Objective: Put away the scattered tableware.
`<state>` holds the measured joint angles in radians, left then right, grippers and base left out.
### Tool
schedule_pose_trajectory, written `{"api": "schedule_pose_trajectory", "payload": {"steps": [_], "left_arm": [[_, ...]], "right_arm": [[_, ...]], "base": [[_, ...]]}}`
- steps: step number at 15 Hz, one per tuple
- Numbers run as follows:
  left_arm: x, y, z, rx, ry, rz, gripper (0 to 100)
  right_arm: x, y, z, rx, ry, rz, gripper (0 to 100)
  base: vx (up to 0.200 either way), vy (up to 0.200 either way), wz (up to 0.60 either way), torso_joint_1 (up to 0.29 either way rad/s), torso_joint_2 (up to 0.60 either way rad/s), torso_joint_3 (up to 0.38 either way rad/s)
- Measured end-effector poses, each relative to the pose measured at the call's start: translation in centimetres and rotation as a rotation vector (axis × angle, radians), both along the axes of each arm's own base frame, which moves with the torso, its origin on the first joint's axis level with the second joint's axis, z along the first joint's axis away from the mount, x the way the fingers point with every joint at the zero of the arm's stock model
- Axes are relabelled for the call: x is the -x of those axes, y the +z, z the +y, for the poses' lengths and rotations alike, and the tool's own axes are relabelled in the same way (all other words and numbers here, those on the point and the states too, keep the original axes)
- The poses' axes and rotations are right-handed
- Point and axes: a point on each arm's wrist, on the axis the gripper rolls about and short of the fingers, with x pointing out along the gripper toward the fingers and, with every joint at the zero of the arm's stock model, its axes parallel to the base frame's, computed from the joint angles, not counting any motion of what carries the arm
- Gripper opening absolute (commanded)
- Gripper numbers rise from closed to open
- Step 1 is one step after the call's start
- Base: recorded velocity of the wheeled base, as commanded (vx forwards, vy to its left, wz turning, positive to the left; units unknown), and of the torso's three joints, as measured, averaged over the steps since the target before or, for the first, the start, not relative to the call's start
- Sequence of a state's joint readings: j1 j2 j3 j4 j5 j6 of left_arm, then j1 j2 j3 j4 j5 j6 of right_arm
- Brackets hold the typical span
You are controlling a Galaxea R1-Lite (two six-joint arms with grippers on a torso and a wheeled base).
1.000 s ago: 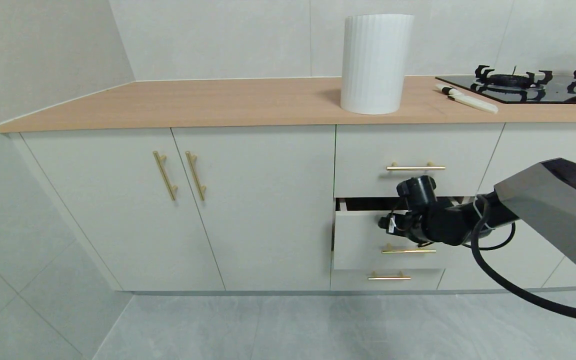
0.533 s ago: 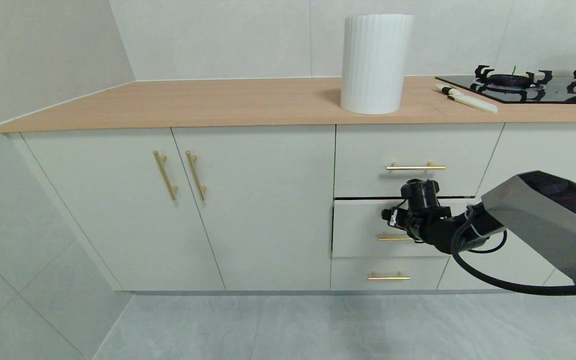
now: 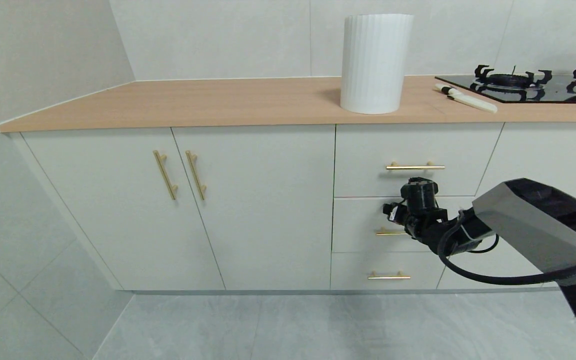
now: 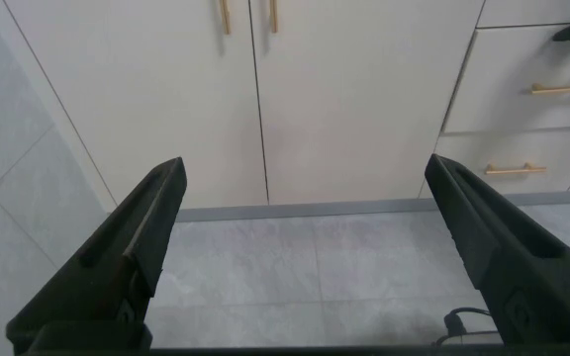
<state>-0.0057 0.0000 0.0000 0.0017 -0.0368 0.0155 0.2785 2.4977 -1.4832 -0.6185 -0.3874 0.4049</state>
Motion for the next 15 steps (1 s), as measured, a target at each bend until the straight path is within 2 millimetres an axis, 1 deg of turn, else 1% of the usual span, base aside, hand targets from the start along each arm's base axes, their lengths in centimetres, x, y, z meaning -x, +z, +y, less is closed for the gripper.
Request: {"api": "schedule_pose_trajectory", "payload": {"steps": [4, 15], "left_arm": [[0.00, 0.00, 0.00, 0.000, 0.000, 0.000, 100], [0.00, 0.00, 0.00, 0.000, 0.000, 0.000, 100]], "right_arm": [[-0.31, -0.34, -0.06, -0.006, -0.005, -0.002, 100], [-0.96, -0.34, 0.06, -0.010, -0.031, -0.053, 100]], "base": [[0.000, 0.000, 0.00, 0.000, 0.00, 0.000], [0.000, 0.000, 0.00, 0.000, 0.00, 0.000]]}}
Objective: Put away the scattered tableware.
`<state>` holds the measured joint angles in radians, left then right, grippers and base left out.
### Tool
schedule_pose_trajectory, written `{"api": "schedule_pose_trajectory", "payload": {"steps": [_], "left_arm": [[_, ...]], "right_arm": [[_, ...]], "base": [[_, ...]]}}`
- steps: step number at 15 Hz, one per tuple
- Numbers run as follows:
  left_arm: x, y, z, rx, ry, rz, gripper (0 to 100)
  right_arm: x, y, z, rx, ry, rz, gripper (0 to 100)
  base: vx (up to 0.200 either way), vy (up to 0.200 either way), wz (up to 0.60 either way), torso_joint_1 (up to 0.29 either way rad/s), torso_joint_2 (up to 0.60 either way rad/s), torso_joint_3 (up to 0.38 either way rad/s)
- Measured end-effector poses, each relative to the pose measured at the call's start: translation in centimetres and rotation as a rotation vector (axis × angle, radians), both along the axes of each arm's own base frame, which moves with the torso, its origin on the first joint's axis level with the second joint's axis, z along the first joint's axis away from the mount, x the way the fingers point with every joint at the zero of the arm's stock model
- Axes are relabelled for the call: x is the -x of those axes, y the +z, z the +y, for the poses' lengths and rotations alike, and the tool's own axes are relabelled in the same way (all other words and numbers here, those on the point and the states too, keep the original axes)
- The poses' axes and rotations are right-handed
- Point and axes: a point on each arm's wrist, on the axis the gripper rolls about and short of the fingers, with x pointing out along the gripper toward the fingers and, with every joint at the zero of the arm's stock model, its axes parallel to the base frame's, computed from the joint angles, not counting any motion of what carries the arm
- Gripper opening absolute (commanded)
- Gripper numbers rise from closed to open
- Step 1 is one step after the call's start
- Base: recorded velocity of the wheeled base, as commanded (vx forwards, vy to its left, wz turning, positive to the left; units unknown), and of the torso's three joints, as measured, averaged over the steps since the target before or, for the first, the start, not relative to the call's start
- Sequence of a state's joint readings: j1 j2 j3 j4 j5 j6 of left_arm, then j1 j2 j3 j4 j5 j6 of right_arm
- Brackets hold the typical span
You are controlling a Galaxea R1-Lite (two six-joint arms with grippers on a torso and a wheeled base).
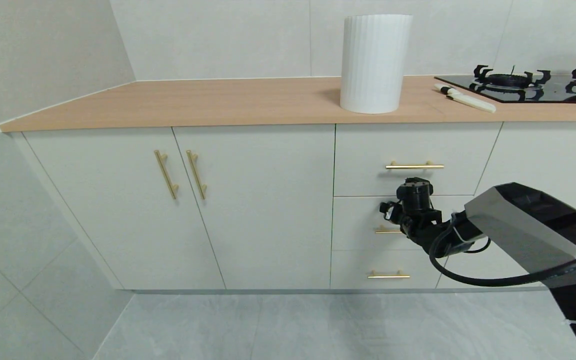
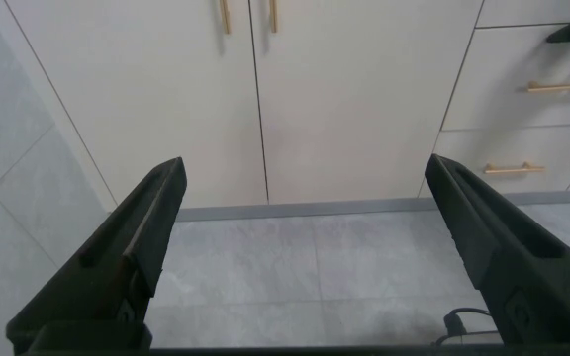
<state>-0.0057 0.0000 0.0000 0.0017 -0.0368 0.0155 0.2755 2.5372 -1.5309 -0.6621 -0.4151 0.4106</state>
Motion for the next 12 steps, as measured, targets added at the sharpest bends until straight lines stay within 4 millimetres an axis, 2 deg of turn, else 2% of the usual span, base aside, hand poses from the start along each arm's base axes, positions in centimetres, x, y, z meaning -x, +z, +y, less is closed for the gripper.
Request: {"api": "schedule_pose_trajectory", "payload": {"steps": [4, 6, 9, 12], "left_arm": [[0.0, 0.0, 0.0, 0.000, 0.000, 0.000, 100], [0.0, 0.0, 0.0, 0.000, 0.000, 0.000, 100], [0.0, 0.0, 0.0, 0.000, 0.000, 0.000, 100], [0.0, 0.0, 0.0, 0.000, 0.000, 0.000, 100]], "right_arm": [[0.4, 0.2, -0.4, 0.008, -0.006, 0.006, 100], [2.1, 0.7, -0.8, 0.040, 0.007, 0.054, 100], [6.2, 2.9, -1.8, 0.082, 0.028, 0.112, 100], [12.3, 7.0, -2.9, 0.111, 0.051, 0.116, 100]], "base": [[0.000, 0.000, 0.00, 0.000, 0.00, 0.000], [0.000, 0.000, 0.00, 0.000, 0.00, 0.000], [0.000, 0.000, 0.00, 0.000, 0.00, 0.000], [0.000, 0.000, 0.00, 0.000, 0.00, 0.000]]}}
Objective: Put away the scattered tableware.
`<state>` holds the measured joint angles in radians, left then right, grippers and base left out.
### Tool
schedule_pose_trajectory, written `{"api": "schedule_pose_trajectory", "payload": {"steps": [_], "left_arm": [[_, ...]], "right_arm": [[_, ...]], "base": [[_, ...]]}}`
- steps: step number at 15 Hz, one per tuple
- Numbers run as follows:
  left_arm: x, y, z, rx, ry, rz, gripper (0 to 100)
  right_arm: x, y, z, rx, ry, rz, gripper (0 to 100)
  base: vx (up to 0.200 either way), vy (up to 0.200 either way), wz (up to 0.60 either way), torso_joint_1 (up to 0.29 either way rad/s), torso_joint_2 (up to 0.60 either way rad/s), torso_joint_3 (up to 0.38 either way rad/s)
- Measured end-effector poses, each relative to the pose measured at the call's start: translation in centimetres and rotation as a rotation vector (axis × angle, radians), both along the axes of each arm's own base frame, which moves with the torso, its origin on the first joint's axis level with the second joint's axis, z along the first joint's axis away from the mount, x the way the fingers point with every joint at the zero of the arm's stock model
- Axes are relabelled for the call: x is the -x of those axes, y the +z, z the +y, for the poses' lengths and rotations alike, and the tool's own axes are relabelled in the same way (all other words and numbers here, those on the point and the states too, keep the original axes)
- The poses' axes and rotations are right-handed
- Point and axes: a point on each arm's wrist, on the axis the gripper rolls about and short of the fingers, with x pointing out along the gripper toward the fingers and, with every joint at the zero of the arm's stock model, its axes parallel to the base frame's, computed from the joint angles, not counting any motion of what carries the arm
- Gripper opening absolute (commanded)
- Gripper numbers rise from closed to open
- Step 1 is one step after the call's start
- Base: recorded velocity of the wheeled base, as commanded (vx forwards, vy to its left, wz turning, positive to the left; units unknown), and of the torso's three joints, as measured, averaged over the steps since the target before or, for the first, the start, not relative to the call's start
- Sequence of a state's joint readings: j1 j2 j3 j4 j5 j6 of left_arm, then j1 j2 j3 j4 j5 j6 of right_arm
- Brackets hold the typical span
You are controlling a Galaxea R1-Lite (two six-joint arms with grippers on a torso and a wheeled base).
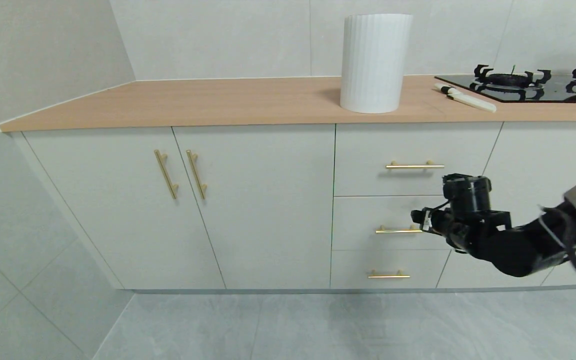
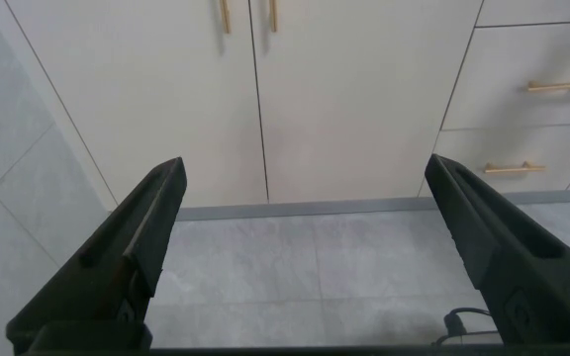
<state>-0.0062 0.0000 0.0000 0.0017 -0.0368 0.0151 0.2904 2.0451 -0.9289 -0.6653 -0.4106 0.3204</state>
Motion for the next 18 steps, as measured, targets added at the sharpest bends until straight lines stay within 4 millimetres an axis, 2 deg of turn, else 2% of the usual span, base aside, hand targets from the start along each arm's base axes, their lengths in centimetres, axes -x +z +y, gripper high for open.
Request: {"api": "schedule_pose_trajectory", "payload": {"steps": [4, 8, 10, 14, 16, 18], "left_arm": [[0.0, 0.0, 0.0, 0.000, 0.000, 0.000, 100], [0.0, 0.0, 0.0, 0.000, 0.000, 0.000, 100], [0.0, 0.0, 0.0, 0.000, 0.000, 0.000, 100], [0.0, 0.0, 0.0, 0.000, 0.001, 0.000, 100], [0.0, 0.0, 0.0, 0.000, 0.000, 0.000, 100], [0.0, 0.0, 0.0, 0.000, 0.000, 0.000, 100]], "right_arm": [[10.0, 5.3, -1.7, 0.016, 0.040, -0.080, 100], [20.2, 9.4, -5.1, 0.060, 0.053, -0.257, 100], [24.9, 10.0, -7.2, 0.102, 0.027, -0.315, 100], [33.2, 9.0, -10.3, 0.224, -0.090, -0.412, 100], [36.2, 8.1, -10.9, 0.281, -0.141, -0.476, 100], [38.3, 7.1, -11.0, 0.310, -0.190, -0.517, 100]], "base": [[0.000, 0.000, 0.00, 0.000, 0.00, 0.000], [0.000, 0.000, 0.00, 0.000, 0.00, 0.000], [0.000, 0.000, 0.00, 0.000, 0.00, 0.000], [0.000, 0.000, 0.00, 0.000, 0.00, 0.000], [0.000, 0.000, 0.00, 0.000, 0.00, 0.000], [0.000, 0.000, 0.00, 0.000, 0.00, 0.000]]}}
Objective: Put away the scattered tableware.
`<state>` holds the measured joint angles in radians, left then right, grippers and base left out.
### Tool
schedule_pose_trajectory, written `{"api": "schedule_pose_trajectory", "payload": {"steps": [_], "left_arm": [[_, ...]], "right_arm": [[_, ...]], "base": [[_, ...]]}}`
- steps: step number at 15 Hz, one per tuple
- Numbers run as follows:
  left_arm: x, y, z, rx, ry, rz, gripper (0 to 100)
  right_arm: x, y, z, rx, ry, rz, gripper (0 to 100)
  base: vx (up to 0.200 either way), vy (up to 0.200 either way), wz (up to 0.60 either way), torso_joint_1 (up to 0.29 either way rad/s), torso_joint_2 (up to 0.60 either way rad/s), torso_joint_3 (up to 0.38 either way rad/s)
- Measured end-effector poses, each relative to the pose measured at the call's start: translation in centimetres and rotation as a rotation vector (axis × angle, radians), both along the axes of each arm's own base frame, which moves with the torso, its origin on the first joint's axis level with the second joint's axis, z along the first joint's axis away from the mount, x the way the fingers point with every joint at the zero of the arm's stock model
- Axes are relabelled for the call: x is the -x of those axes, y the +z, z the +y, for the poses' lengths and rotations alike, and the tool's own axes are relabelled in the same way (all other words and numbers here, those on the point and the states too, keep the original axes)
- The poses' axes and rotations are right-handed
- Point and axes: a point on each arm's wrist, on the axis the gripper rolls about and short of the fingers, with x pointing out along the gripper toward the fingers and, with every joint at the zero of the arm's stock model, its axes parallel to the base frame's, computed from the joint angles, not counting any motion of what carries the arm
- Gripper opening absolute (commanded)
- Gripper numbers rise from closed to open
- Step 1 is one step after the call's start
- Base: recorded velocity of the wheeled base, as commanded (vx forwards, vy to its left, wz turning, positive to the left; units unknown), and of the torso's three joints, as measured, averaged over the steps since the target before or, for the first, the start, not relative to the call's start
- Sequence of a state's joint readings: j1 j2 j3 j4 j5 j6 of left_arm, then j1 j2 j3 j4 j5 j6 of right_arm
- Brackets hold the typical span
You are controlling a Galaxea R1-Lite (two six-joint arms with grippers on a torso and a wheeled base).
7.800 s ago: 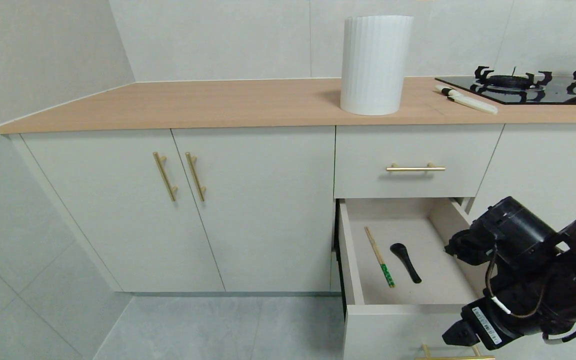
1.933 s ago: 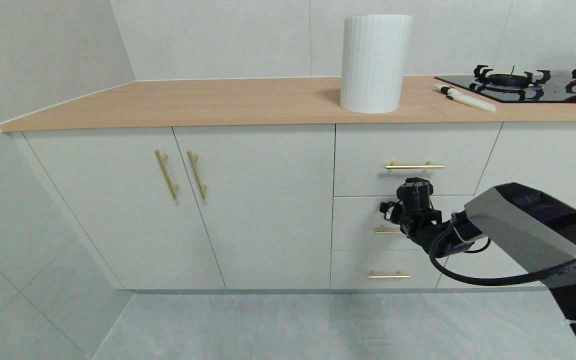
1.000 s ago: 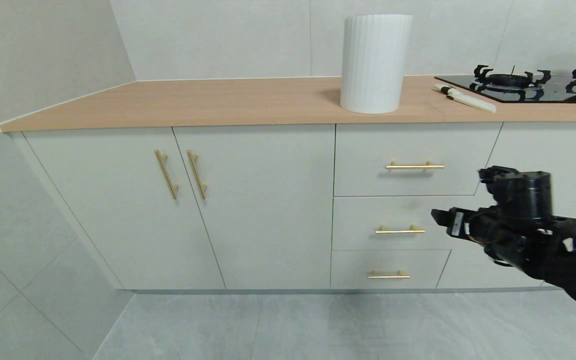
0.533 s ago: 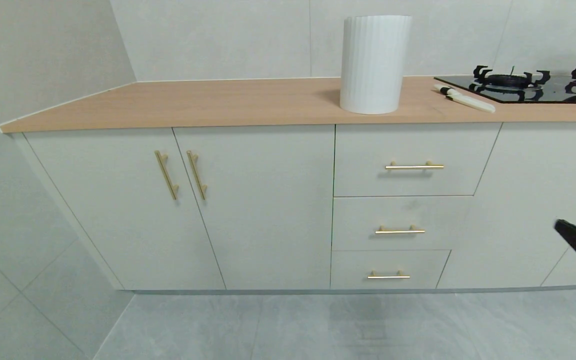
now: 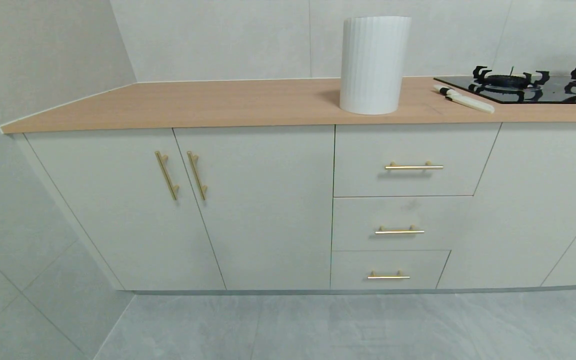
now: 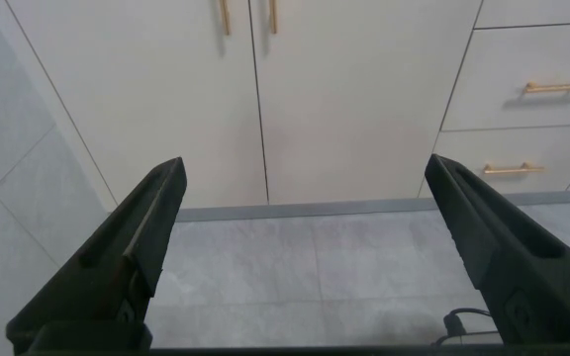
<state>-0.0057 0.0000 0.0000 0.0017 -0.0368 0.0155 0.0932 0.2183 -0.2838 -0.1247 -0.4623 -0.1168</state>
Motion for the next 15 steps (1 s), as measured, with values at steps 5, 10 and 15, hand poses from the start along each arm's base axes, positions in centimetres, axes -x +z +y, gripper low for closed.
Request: {"api": "schedule_pose_trajectory", "payload": {"steps": [5, 10, 15], "left_arm": [[0.0, 0.0, 0.0, 0.000, 0.000, 0.000, 100], [0.0, 0.0, 0.0, 0.000, 0.000, 0.000, 100], [0.0, 0.0, 0.0, 0.000, 0.000, 0.000, 100]], "right_arm": [[2.3, -2.4, 0.5, 0.067, 0.033, -0.061, 100], [0.1, -8.3, 1.1, 0.000, 0.314, 0.102, 100], [-0.1, -9.4, 1.2, -0.071, 0.378, 0.150, 100]], "base": [[0.000, 0.000, 0.00, 0.000, 0.00, 0.000], [0.000, 0.000, 0.00, 0.000, 0.00, 0.000], [0.000, 0.000, 0.00, 0.000, 0.00, 0.000]]}}
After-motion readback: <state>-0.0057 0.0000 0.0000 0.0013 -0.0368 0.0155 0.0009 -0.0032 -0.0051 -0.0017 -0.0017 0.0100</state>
